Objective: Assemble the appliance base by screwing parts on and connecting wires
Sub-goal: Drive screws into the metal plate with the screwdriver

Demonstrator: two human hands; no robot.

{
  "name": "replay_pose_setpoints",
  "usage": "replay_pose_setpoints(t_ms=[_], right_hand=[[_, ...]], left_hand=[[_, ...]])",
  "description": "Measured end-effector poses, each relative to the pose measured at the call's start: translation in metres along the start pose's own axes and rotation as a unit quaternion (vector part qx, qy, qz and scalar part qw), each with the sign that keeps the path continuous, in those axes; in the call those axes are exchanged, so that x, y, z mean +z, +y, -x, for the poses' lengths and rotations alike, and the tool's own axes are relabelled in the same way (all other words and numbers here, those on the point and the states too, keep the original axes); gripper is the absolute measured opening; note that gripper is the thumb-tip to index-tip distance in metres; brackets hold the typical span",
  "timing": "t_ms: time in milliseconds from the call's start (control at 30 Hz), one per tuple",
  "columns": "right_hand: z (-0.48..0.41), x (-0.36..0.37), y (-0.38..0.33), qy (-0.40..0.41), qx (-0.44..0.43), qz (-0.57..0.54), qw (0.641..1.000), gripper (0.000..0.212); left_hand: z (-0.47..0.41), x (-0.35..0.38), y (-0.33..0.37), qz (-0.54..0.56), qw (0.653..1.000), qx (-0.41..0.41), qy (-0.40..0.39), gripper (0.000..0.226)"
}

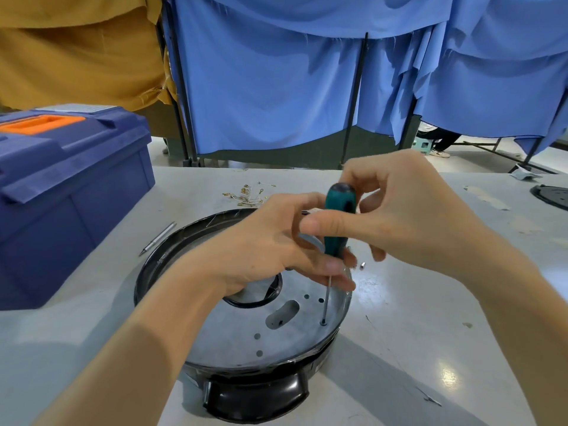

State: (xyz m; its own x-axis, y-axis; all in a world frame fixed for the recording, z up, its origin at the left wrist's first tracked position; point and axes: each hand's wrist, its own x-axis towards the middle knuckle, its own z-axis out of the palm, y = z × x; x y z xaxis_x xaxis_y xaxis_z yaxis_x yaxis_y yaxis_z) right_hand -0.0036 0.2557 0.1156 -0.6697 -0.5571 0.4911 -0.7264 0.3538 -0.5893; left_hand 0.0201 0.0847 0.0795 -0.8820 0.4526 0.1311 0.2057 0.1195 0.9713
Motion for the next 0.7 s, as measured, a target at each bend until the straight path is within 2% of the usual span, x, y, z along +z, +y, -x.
replay_pose_setpoints(t_ms=[133, 200, 300, 333, 467, 500, 600, 633, 700], right_hand=[[0.0028, -0.0013, 0.0017, -0.027, -0.011, -0.088, 0.996, 0.025], [0.0006, 0.0014, 0.0016, 0.003, -0.015, -0.057, 0.998, 0.035], [-0.0021, 0.0011, 0.0018, 0.032, 0.002, 0.039, 0.999, 0.056], [-0.0014, -0.0009, 0.0016, 0.019, 0.003, 0.027, 0.999, 0.054], [0.0026, -0.0017, 0.0017, -0.019, -0.022, -0.059, 0.998, 0.021], [0.0021, -0.0001, 0.0019, -0.004, -0.029, -0.051, 0.998, 0.023], [-0.0003, 0.003, 0.001, 0.027, -0.021, 0.017, 0.999, 0.046], [0.0, 0.0015, 0.0003, 0.02, -0.013, 0.016, 1.0, 0.048], [0.0013, -0.0028, 0.002, -0.013, 0.0, -0.034, 0.999, 0.035]], left_hand=[[0.0015, -0.0005, 0.0019, -0.016, 1.0, 0.007, -0.017, 0.034], [-0.0011, 0.0031, 0.0024, -0.043, 0.999, 0.013, 0.003, 0.035], [-0.002, 0.0037, -0.0006, -0.01, 1.0, 0.003, 0.021, 0.039], [-0.0017, 0.0027, -0.0013, 0.0, 1.0, 0.003, 0.01, 0.038], [-0.001, 0.0023, 0.0005, -0.007, 1.0, 0.005, 0.001, 0.037], [-0.0019, 0.0035, 0.0013, -0.02, 1.0, 0.007, 0.008, 0.036], [-0.0021, 0.0042, 0.0001, -0.024, 0.999, -0.001, 0.026, 0.04], [-0.0017, 0.0024, -0.0009, -0.015, 1.0, -0.003, 0.023, 0.04], [-0.0003, -0.0004, -0.0005, -0.003, 1.0, -0.006, 0.013, 0.042]])
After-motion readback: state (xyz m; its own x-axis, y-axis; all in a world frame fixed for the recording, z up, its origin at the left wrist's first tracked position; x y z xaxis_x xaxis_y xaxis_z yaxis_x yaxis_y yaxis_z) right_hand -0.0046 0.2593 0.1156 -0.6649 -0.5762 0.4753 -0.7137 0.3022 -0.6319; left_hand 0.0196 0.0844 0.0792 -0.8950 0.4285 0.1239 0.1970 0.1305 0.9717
